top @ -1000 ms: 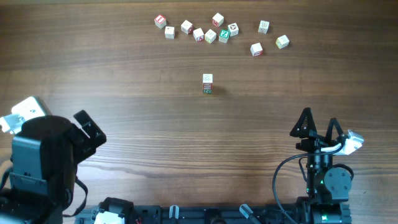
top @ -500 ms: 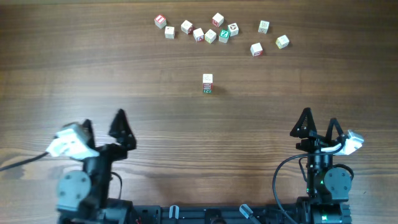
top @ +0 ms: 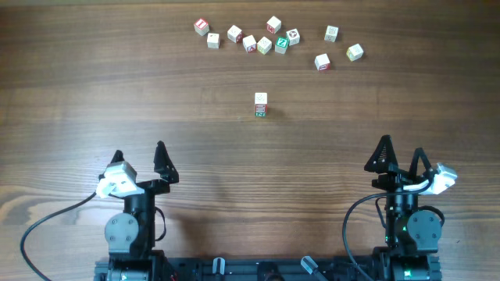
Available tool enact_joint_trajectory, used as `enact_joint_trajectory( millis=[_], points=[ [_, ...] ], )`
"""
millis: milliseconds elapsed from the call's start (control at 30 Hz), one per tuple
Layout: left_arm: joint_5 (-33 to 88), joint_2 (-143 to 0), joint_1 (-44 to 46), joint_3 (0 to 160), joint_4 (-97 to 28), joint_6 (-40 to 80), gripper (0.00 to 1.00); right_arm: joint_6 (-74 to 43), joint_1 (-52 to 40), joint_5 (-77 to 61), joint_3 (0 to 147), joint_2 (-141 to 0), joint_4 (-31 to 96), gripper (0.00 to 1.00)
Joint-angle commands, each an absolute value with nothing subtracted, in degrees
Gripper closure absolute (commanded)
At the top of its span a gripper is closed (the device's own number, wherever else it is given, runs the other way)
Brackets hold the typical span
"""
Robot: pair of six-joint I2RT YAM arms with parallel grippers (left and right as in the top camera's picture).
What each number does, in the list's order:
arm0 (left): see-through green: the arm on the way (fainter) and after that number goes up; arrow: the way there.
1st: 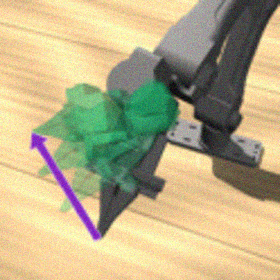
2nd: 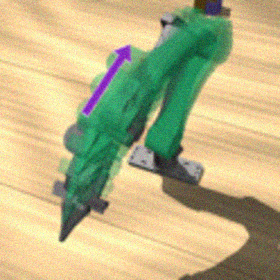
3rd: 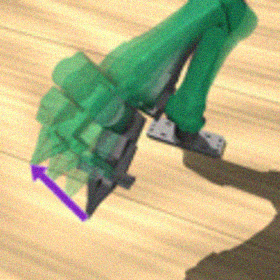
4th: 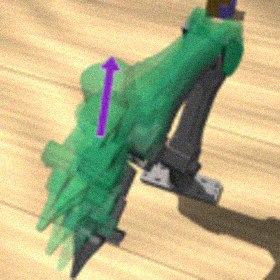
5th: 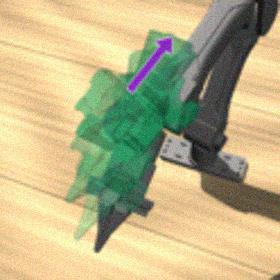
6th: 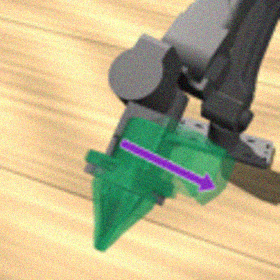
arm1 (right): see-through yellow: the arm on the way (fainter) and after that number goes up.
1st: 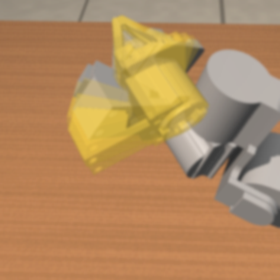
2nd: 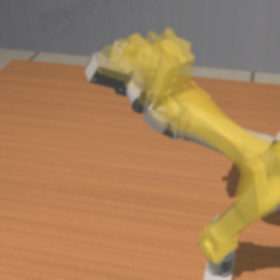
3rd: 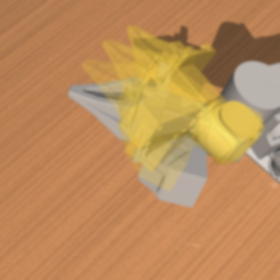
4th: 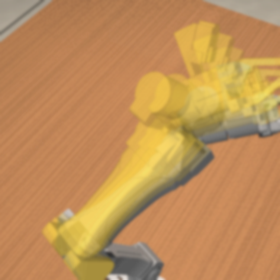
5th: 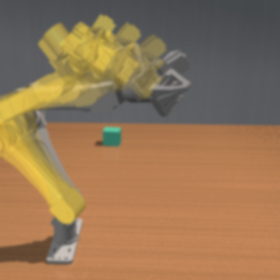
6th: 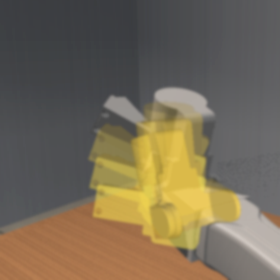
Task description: Form a tower
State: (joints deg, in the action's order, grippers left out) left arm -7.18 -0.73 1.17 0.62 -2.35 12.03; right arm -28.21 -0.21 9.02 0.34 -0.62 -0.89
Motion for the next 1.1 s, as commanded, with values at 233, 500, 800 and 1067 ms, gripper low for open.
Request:
enact_joint_trajectory(
  millis=[233,500,800,1067],
  points=[
    [-6.66,-0.38,0.14,0.32,-3.62,9.19,0.00,-27.33,0.03,8.34,0.30,-0.21,-1.17,0.00],
    [-6.66,-0.38,0.14,0.32,-3.62,9.19,0.00,-20.14,-0.05,4.21,0.30,-0.21,-0.54,0.00],
    [-6.66,-0.38,0.14,0.32,-3.62,9.19,0.00,-3.44,-1.10,-3.09,0.30,-0.19,0.10,0.00],
    [-6.66,-0.38,0.14,0.32,-3.62,9.19,0.00,-3.40,-1.10,-3.09,0.30,-0.27,-0.03,0.00]
  ],
)
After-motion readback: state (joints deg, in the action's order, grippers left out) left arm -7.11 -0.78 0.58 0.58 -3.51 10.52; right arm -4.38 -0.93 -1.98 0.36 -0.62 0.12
